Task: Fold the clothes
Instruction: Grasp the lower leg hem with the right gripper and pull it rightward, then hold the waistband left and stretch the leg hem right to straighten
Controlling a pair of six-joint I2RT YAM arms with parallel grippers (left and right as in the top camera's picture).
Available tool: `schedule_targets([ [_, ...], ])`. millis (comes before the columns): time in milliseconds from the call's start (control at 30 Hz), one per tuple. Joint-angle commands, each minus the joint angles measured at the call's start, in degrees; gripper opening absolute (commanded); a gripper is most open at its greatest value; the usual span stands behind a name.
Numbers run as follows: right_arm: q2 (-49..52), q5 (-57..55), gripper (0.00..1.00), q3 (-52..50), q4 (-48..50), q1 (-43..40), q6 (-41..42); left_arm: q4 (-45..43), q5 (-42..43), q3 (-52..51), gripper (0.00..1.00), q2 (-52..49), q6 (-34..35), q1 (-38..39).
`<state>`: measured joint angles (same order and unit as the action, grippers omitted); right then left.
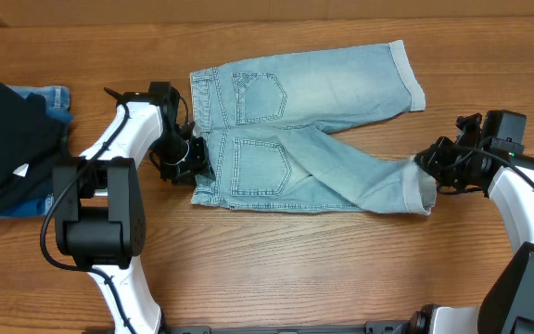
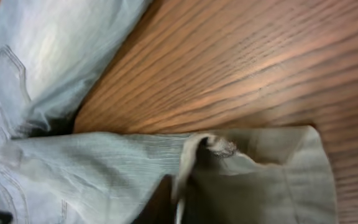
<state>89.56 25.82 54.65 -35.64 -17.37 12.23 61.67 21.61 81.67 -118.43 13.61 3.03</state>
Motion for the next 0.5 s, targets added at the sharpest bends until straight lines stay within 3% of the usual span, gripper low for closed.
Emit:
schedule_targets([
  [0, -0.1, 2.8, 0.04, 1.0, 0.7, 0.4, 0.1, 0.0, -0.2, -0.1, 0.41, 0.5, 0.1, 0.0],
  [67, -0.1, 2.8, 0.04, 1.0, 5.3, 0.4, 2.2, 0.0, -0.2, -0.1, 0.41, 0.5, 0.1, 0.0],
  [200, -0.1, -3.3, 0.04, 1.5, 24.1, 0.3, 9.6, 0.0, -0.2, -0.1, 0.41, 0.5, 0.1, 0.0],
  [267, 0.0, -10.3, 0.04, 1.5, 27.8, 0.3, 12.5, 0.3, -0.2, -0.1, 0.41, 0.5, 0.1, 0.0],
  [367, 1.8, -18.7, 0.04, 1.5, 24.6, 0.3, 13.4, 1.0, -0.2, -0.1, 0.41, 0.5, 0.1, 0.0],
  [467, 6.0, -25.5, 0.27, 1.5, 19.6, -0.1, 13.6, 1.2, -0.2, -0.1, 0.41, 0.5, 0.1, 0.0],
])
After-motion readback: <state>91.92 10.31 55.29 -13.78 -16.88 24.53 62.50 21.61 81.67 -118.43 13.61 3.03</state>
